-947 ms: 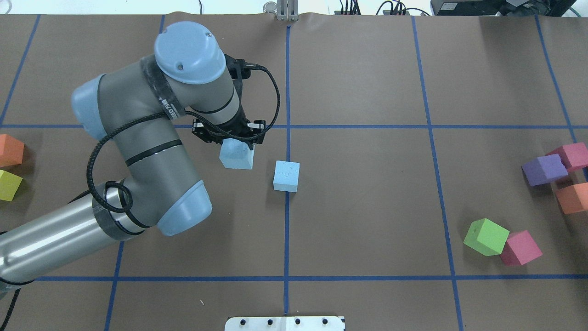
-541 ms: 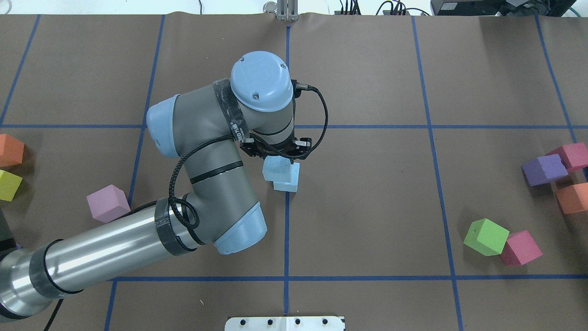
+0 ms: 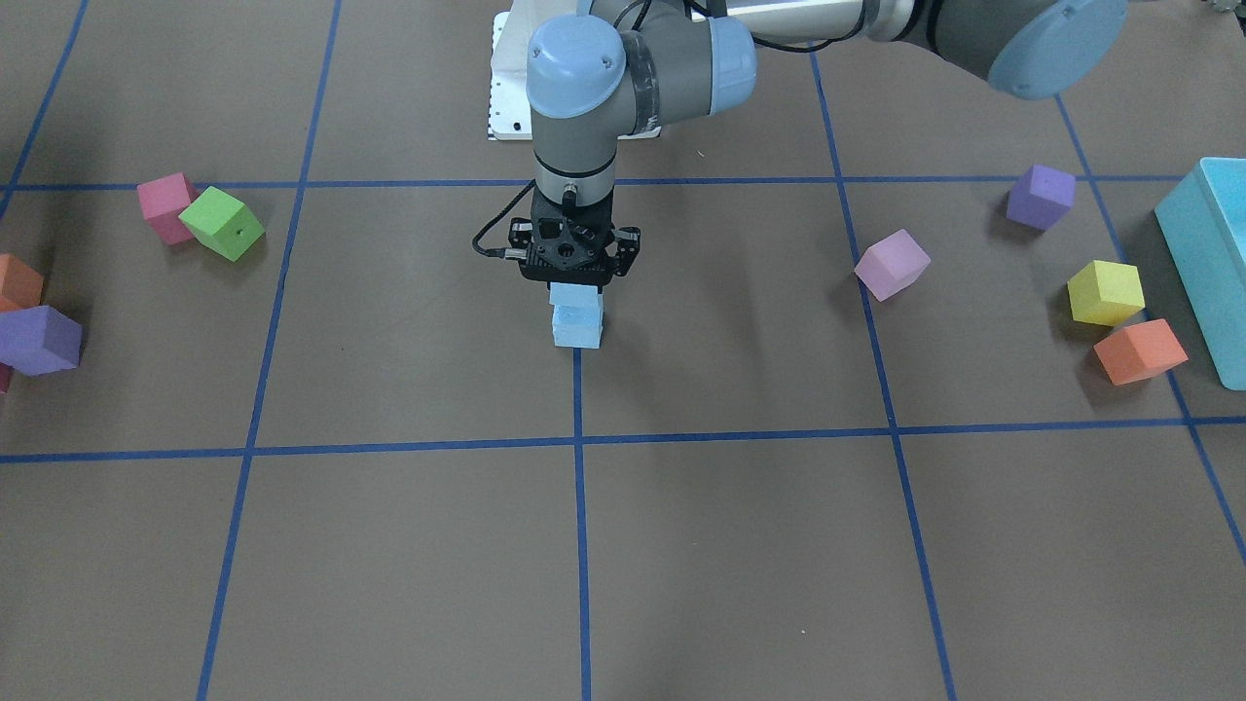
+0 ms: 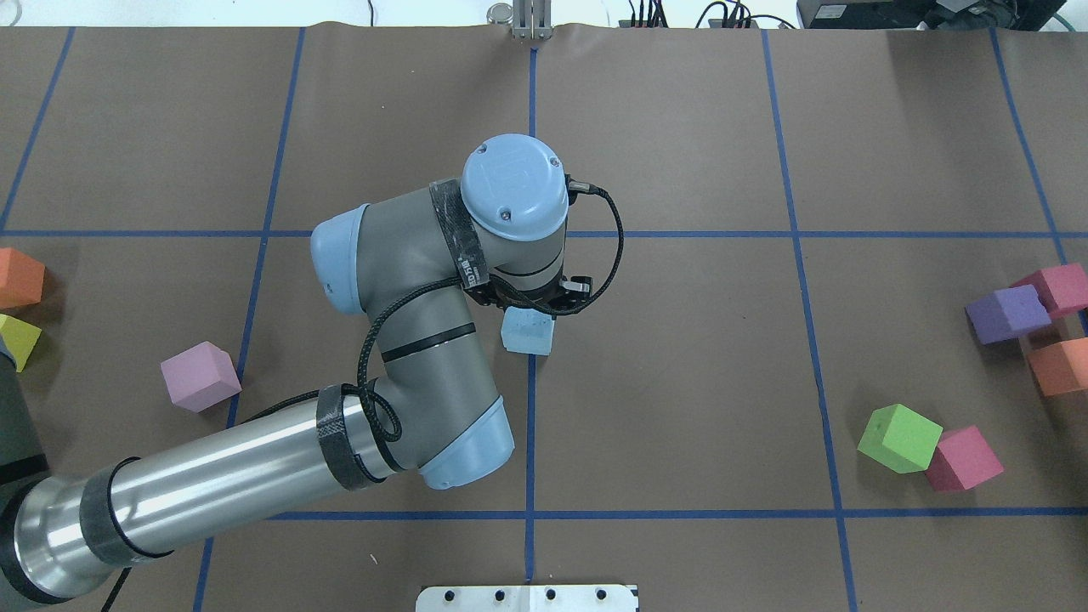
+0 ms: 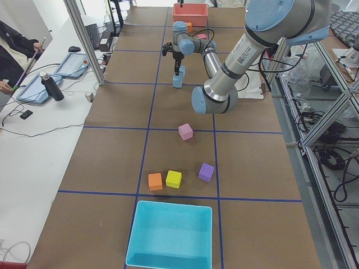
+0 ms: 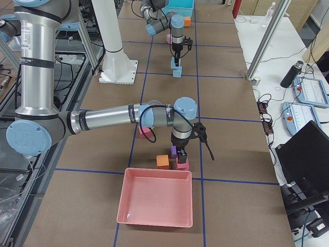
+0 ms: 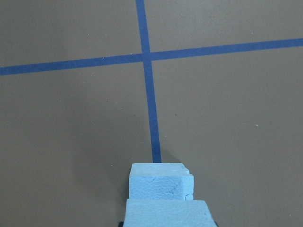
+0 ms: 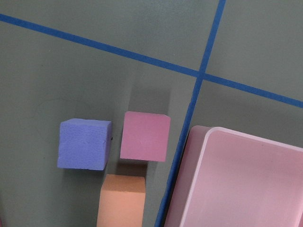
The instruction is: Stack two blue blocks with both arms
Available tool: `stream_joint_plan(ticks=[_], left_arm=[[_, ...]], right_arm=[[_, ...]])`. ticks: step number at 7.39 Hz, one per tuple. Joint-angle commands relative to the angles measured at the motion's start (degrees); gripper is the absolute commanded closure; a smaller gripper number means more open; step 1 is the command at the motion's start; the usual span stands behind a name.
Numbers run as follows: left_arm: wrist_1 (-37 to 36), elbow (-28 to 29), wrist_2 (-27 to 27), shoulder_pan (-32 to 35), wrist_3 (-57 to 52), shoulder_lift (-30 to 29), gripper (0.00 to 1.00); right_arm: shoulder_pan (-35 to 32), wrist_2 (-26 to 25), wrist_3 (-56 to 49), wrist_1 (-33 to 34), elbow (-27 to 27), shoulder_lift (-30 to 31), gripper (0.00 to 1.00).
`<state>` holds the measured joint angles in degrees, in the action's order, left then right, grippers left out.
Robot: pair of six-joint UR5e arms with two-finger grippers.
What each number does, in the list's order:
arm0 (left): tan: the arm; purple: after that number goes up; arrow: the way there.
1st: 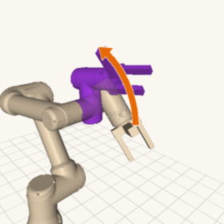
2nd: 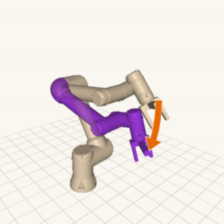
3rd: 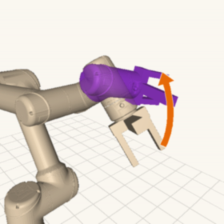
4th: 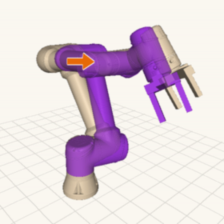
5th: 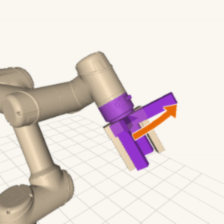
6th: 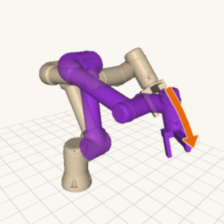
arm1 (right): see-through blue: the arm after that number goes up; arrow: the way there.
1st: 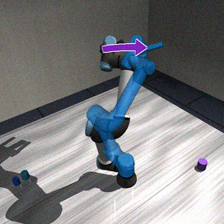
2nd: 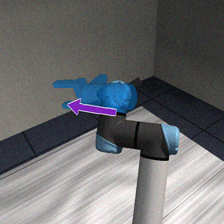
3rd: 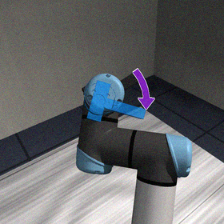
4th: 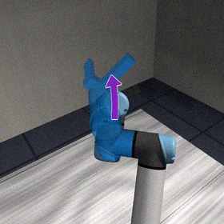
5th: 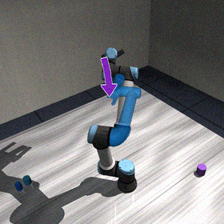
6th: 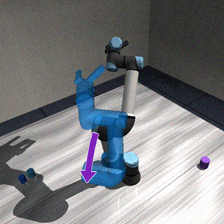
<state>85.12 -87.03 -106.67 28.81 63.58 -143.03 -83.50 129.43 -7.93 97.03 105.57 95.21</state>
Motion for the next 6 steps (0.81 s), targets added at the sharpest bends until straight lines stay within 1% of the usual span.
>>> stream_joint_plan(ticks=[1,5,6], left_arm=[[0.0,0.3,0.1,-0.2,0.0,0.1,1.0],[1.0,1.9,0.1,-0.2,-0.1,-0.1,1.0],[1.1,2.3,0.1,-0.2,0.1,-0.3,0.91]], right_arm=[[0.0,0.0,0.4,0.0,0.0,0.0,0.0],[0.0,0.0,0.3,0.0,0.0,0.0,0.0],[0.0,0.0,0.4,0.0,0.0,0.0,0.0]])
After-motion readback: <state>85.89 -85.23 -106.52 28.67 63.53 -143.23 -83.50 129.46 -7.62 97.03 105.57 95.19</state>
